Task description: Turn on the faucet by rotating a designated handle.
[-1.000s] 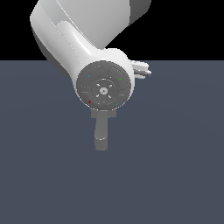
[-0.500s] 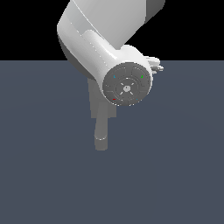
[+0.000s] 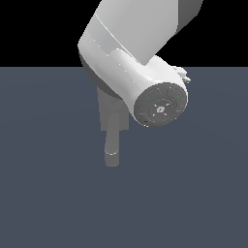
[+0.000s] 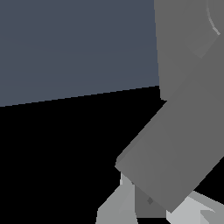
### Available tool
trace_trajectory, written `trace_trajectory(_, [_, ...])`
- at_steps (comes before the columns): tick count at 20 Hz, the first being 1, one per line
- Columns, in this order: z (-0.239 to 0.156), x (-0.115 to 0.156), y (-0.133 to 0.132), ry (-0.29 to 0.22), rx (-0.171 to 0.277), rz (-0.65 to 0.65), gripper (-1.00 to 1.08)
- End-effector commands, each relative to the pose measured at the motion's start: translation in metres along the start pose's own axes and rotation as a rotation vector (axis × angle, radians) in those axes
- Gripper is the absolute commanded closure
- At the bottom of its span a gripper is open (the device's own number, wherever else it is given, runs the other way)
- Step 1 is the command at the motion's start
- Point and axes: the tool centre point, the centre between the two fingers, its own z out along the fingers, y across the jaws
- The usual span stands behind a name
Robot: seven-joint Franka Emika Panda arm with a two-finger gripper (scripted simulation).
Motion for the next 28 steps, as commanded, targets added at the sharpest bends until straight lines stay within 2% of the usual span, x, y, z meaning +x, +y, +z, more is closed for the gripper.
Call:
trace_trajectory(1, [-0.001, 0.020, 0.003, 0.086, -0.058, -0.051, 1.08])
trace_trajectory(13, [-0.004, 0.054, -0.021, 0.160, -0.096, -0.103, 1.08])
trace_trajectory(14, [0.003, 0.043, -0.020, 0.075, -0.058, -0.066, 1.08])
trace_trajectory(15, [-0.001, 0.031, -0.027, 0.056, -0.049, -0.058, 1.08])
trace_trajectory(28, [-0.009, 0.096, -0.041, 0.134, -0.084, -0.091, 1.08])
